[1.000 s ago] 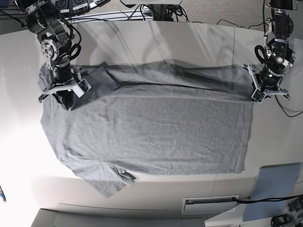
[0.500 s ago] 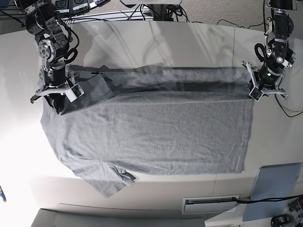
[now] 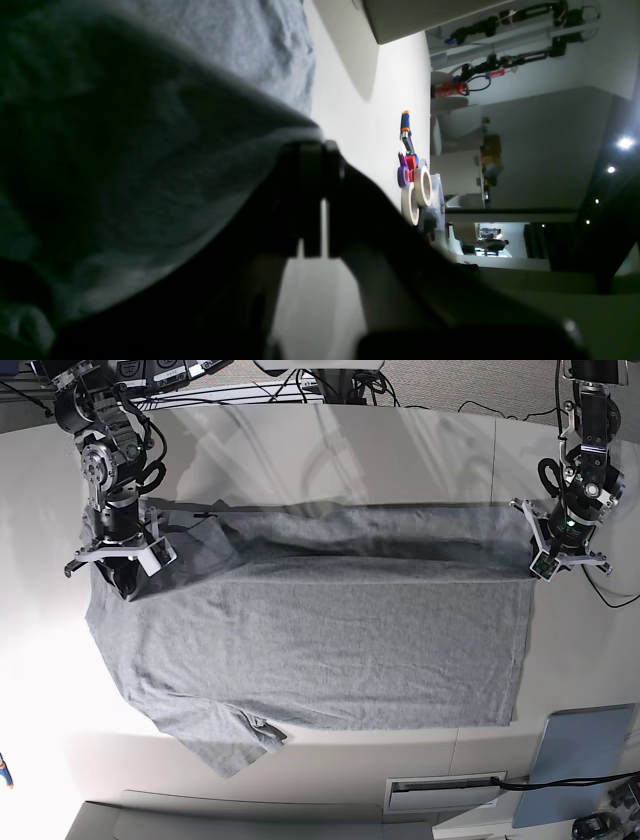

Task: Fold the T-shirt properly
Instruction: 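Lay the shoulder edge down and drag the shirt toward the robot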

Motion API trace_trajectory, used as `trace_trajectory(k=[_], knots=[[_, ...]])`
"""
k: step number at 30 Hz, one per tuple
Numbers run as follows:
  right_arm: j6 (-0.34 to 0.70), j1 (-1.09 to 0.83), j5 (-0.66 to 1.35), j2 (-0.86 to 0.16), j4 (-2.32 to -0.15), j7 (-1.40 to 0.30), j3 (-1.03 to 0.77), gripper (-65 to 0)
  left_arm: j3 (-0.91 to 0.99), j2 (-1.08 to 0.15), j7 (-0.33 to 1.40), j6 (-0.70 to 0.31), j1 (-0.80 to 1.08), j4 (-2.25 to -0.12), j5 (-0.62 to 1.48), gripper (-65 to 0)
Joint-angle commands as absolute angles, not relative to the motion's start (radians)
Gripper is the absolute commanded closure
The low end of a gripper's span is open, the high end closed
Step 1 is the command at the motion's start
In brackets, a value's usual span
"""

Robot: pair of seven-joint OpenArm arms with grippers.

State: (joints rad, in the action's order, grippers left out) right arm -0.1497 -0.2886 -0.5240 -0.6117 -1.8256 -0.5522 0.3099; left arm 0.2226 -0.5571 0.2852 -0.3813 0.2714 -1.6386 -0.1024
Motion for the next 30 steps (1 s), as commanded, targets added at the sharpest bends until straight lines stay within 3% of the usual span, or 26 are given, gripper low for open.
trace_trajectory(k=[1,3,7,11,13,16,17,18,20,22,25,30], knots=[[-0.17,-0.279,-0.538,-0.626,-1.838,-0.542,0.299,0.0,0.231,-0.577,0.27,-0.366,0.263,-1.652,-0.093,0.0],[-0.17,-0.279,-0.538,-0.626,-1.838,-0.542,0.299,-3.6,0.231,-0.577,0.27,-0.366,0.263,-1.652,-0.079,0.0],[-0.17,-0.279,-0.538,-0.626,-1.838,-0.533,0.299,-22.1,0.231,-0.577,0.27,-0.36,0.263,-1.652,-0.066,-0.3],[-0.17,-0.279,-0.538,-0.626,-1.838,-0.53,0.299,-25.1,0.231,-0.577,0.27,-0.305,0.263,-1.652,-0.065,-24.8],[-0.178,-0.28,-0.538,-0.626,-1.838,-0.531,0.299,-25.1,0.231,-0.577,0.27,-0.301,0.263,-1.652,-0.064,-27.8],[-0.229,-0.28,-0.484,-0.626,-1.838,-0.531,0.299,-25.0,0.231,-0.577,0.284,-0.308,0.264,-1.652,0.021,-26.7],[-0.245,-0.281,-0.453,-0.626,-1.838,-0.532,0.299,-24.8,0.231,-0.577,0.296,-0.308,0.266,-1.652,0.069,-23.1],[-0.252,-0.282,-0.426,-0.626,-1.838,-0.537,0.299,-22.8,0.231,-0.576,0.313,-0.313,0.267,-1.652,0.122,-17.4],[-0.264,-0.286,-0.395,-0.625,-1.838,-0.569,0.299,-10.9,0.231,-0.573,0.356,-0.311,0.27,-1.652,0.236,-1.0],[-0.285,-0.289,-0.373,-0.623,-1.837,-0.604,0.293,0.0,0.231,-0.553,0.407,-0.296,0.272,-1.652,0.3,0.0],[-0.27,-0.302,-0.311,-0.601,-1.837,-0.599,0.233,0.0,0.231,-0.501,0.442,-0.234,0.271,-1.639,0.35,0.0],[-0.072,-0.305,-0.116,-0.558,-1.836,-0.611,0.12,0.0,0.231,-0.435,0.454,-0.237,0.269,-1.586,0.425,0.0]])
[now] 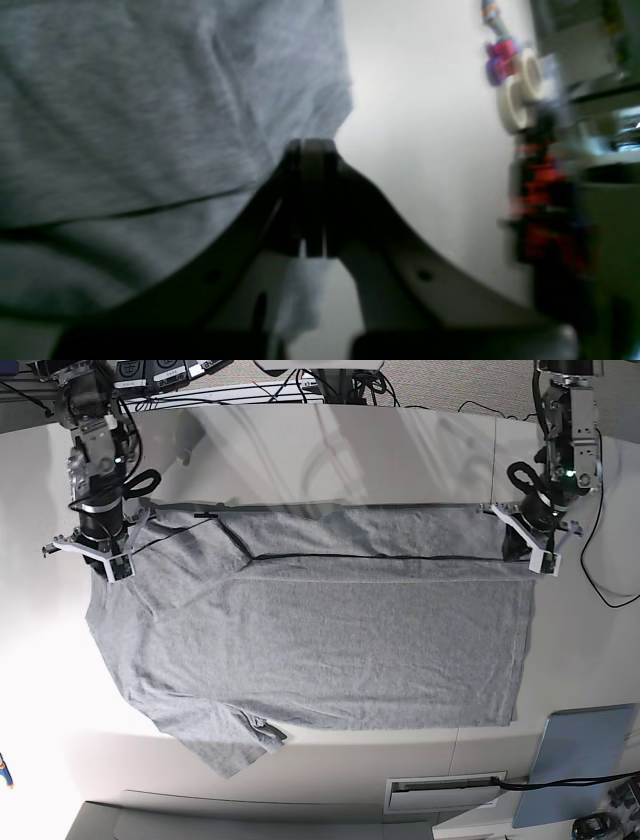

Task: Fold the T-shirt properly
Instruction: 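Lay the shoulder edge down and drag the shirt toward the robot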

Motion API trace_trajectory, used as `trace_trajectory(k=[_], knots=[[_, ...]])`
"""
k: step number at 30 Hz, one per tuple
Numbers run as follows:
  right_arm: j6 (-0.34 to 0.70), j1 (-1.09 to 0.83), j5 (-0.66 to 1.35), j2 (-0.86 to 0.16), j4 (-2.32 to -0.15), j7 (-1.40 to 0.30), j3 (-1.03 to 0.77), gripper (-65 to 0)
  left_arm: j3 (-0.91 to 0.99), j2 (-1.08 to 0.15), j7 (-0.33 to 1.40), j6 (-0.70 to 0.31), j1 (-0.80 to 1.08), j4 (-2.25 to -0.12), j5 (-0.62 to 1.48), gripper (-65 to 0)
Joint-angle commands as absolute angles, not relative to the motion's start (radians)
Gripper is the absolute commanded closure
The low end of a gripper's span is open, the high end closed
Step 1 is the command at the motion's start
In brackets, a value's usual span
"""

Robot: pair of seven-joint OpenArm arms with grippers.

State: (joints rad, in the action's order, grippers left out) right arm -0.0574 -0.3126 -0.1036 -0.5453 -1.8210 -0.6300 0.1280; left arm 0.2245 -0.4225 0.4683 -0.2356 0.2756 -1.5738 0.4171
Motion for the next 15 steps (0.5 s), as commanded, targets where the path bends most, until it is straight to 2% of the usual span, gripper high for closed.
trace_trajectory(k=[1,6,11,15], knots=[[-0.057,-0.307,-0.101,-0.557,-1.836,-0.611,0.12,0.0,0.231,-0.424,0.454,-0.237,0.268,-1.571,0.428,0.0],[-0.041,-0.313,-0.065,-0.537,-1.718,-0.565,0.123,0.0,0.231,-0.405,0.453,-0.327,0.269,-1.49,0.44,0.0],[0.058,-0.311,-0.011,-0.526,-1.578,-0.562,0.122,0.0,0.231,-0.405,0.486,-0.327,0.275,-1.461,0.442,0.0],[0.063,-0.347,-0.008,-0.527,-1.584,-0.595,0.122,0.0,0.231,-0.416,0.581,-0.342,0.299,-1.462,0.442,0.0]])
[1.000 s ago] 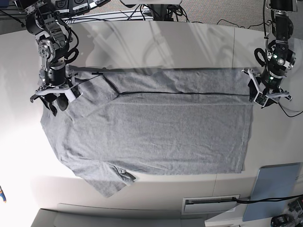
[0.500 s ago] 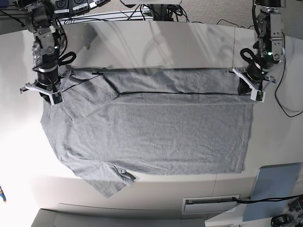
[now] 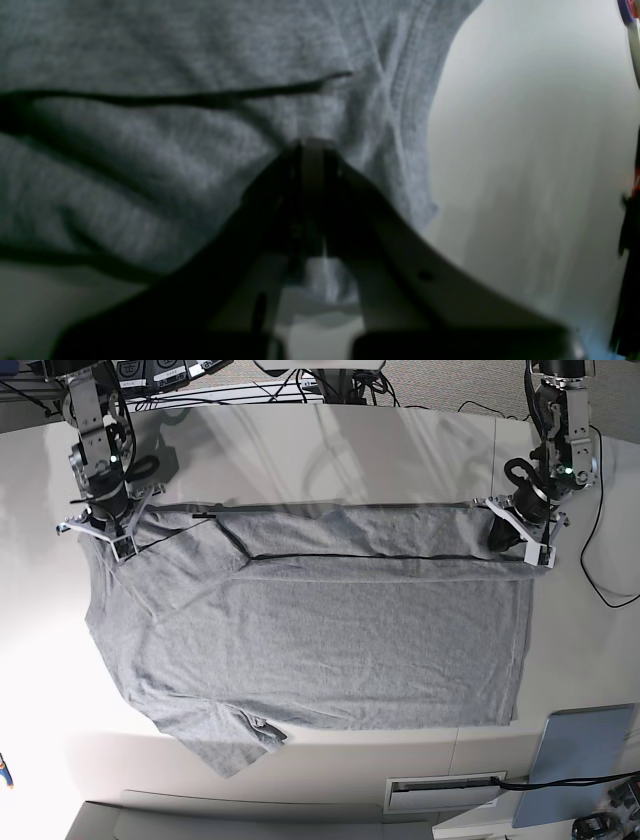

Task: Fold the T-shirt properly
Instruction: 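Lay the shoulder edge down and drag the shirt toward the robot, then release and move both grippers along the shirt sides to the hem corners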

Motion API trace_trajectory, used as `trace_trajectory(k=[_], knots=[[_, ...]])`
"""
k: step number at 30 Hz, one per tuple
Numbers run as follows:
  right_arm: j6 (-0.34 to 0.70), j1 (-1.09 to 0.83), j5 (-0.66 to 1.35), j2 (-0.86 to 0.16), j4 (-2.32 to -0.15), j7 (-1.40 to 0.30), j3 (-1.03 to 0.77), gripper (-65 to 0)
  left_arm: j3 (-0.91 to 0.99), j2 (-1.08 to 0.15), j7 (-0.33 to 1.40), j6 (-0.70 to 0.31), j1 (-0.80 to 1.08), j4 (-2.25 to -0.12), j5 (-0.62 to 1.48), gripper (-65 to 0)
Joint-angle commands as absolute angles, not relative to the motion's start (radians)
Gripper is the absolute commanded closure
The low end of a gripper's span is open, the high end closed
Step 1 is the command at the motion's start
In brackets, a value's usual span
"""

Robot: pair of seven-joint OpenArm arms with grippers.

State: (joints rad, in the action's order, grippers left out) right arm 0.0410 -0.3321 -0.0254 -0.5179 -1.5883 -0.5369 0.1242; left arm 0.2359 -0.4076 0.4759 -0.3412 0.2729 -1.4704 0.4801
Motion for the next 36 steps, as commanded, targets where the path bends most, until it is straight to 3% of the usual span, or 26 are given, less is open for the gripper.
trace_trajectory(k=[1,10,18,28,36], knots=[[0.063,-0.363,-0.008,-0.529,-1.591,-0.597,0.122,0.0,0.231,-0.419,0.592,-0.347,0.309,-1.463,0.442,0.0],[0.065,-0.564,-0.019,-0.548,-1.71,-0.59,-0.012,0.0,0.234,-0.489,0.594,-0.393,0.476,-1.512,0.443,0.0],[0.139,-0.709,-0.019,-0.548,-1.722,-0.567,-0.144,0.0,0.234,-0.527,0.594,-0.393,0.636,-1.588,0.45,0.0],[0.138,-0.851,-0.02,-0.548,-1.781,-0.537,-0.172,0.0,0.279,-0.527,0.58,-0.394,0.781,-1.675,0.45,0.0],[0.13,-0.848,-0.046,-0.548,-1.863,-0.537,-0.172,0.0,0.316,-0.53,0.55,-0.431,0.778,-1.784,0.45,0.0]])
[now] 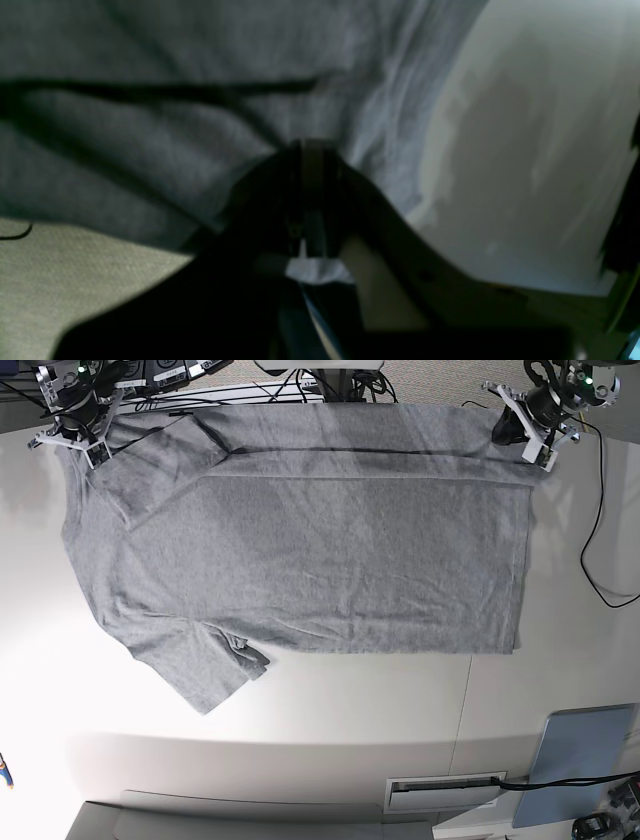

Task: Fold the T-shirt properly
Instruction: 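Release and move both grippers along the shirt sides to the hem corners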

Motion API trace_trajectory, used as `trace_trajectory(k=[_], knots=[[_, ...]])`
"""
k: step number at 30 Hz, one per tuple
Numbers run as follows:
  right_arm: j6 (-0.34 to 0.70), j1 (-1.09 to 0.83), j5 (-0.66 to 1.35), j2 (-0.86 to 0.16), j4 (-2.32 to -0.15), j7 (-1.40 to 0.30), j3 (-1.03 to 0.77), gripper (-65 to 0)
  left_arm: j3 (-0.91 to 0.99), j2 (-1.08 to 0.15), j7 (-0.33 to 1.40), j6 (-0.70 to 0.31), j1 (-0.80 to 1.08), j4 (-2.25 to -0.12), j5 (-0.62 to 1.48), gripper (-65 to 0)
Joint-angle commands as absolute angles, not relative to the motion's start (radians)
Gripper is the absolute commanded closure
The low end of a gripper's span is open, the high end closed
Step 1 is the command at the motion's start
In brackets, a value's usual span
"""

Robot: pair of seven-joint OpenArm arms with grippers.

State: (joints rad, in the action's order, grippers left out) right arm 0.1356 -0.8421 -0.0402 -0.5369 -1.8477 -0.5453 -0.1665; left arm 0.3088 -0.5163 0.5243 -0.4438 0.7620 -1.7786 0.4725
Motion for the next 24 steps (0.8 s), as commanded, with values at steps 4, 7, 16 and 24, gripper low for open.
trace_trajectory(k=[4,7,16,24], knots=[[0.121,-0.847,-0.046,-0.548,-1.916,-0.542,-0.189,0.0,0.347,-0.53,0.54,-0.431,0.778,-1.865,0.45,0.0],[0.107,-0.847,-0.044,-0.548,-1.967,-0.541,-0.242,0.0,0.412,-0.53,0.503,-0.431,0.778,-1.927,0.451,0.0],[0.116,-0.738,0.0,-0.548,-1.997,-0.523,-0.349,0.0,0.484,-0.529,0.453,-0.355,0.64,-1.961,0.529,-6.6],[0.155,-0.58,0.001,-0.545,-1.997,-0.523,-0.346,-28.9,0.34,-0.529,0.505,-0.329,0.313,-1.764,0.525,-26.4]])
